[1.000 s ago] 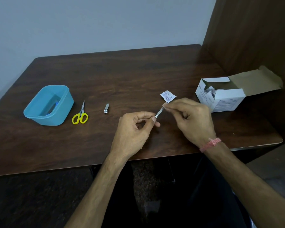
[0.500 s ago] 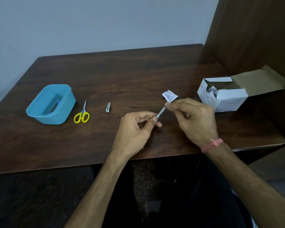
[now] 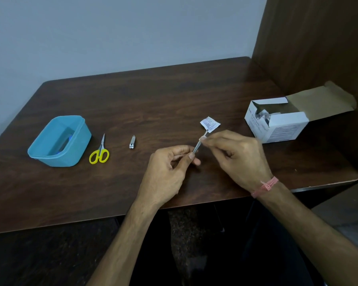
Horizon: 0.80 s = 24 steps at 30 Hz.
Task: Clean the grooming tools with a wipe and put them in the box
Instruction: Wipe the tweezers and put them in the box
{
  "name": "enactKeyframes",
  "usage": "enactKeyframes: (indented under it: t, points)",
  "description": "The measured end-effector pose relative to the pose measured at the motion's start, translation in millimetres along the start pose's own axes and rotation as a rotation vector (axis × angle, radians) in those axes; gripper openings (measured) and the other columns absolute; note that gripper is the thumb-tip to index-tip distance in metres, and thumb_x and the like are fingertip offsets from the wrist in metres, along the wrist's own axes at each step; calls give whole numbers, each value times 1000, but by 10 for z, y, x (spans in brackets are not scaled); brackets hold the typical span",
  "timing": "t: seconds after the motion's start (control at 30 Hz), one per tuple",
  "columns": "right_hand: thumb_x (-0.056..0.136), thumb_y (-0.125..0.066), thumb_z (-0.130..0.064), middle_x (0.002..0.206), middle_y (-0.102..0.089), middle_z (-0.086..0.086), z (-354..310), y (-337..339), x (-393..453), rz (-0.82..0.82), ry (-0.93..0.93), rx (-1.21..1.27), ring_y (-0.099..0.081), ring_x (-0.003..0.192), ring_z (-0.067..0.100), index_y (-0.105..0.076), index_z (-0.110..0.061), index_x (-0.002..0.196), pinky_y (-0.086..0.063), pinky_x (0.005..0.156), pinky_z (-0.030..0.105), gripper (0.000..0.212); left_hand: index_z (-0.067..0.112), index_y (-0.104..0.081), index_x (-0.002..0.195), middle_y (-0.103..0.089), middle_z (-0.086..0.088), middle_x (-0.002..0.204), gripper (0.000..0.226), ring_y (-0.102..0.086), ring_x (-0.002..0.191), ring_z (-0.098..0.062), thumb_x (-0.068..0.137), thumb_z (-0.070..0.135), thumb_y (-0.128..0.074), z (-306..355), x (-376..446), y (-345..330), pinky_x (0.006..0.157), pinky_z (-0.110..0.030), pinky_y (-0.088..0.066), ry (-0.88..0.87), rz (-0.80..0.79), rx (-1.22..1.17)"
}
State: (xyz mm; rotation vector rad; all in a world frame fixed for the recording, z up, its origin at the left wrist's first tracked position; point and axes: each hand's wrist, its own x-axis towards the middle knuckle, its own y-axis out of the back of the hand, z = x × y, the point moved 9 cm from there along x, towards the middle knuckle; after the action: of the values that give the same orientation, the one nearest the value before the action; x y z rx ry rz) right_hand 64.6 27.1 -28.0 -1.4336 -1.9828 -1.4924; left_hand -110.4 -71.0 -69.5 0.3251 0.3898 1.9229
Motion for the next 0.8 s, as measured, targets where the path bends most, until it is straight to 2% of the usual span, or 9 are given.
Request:
enactKeyframes:
  t: [0.1,0.2,0.3,0.4,0.53,0.73,0.8]
  points:
    - [102,-81,-11,112,-82,-11,30,37,-1,43,-22,11,-61,78,-14,-88,-21,114,-62,67,35,18,32,-80,123,-84,18,99,17,-48,43,-17,113,30,-66,2,3,-4,41,-26,-44,3,-1,5]
    - [102,-79,-11,114,-82,-12,-8,-5,-6,1,14,6,-69,83,-8,-88,-23,116,-64,69,35,20,34,-81,120,-84,17,99,17,-48,42,-16,113,29,-65,16,-7,-2,40,-26,-43,-7,0,3]
    - [101,-82,-10,111,-82,-11,49,32,-20,54,-25,7,-53,73,-21,-88,-22,114,-58,64,26,19,33,-81,120,-84,18,98,17,-48,42,-13,113,29,-66,21,-10,-6,40,-26,-43,-10,-4,9]
    - [101,-81,-10,113,-82,-12,29,-8,-29,22,-3,-13,-53,79,-19,-88,-24,116,-60,67,26,22,34,-81,118,-84,16,98,17,-47,42,-13,113,28,-66,18,-5,-8,39,-24,-42,-5,-1,-7]
    - [100,-83,-10,113,-82,-10,86,18,-30,44,-35,4,-50,73,-27,-88,-21,113,-46,69,10,18,32,-81,120,-84,16,98,17,-48,43,-13,113,28,-66,39,-18,-20,40,-25,-43,-2,-12,2]
    - [100,-82,-11,110,-83,-8,79,33,-18,50,-31,5,-51,72,-25,-88,-20,111,-53,66,18,16,31,-81,123,-84,17,98,18,-50,43,-13,113,28,-66,27,-16,-12,40,-25,-44,-1,-6,5]
    - [101,-82,-12,111,-82,-10,41,13,-20,24,-4,-18,-50,70,-19,-88,-21,112,-59,64,27,16,31,-81,122,-84,17,98,18,-50,43,-15,113,28,-66,32,-16,-13,39,-25,-44,-2,-3,14]
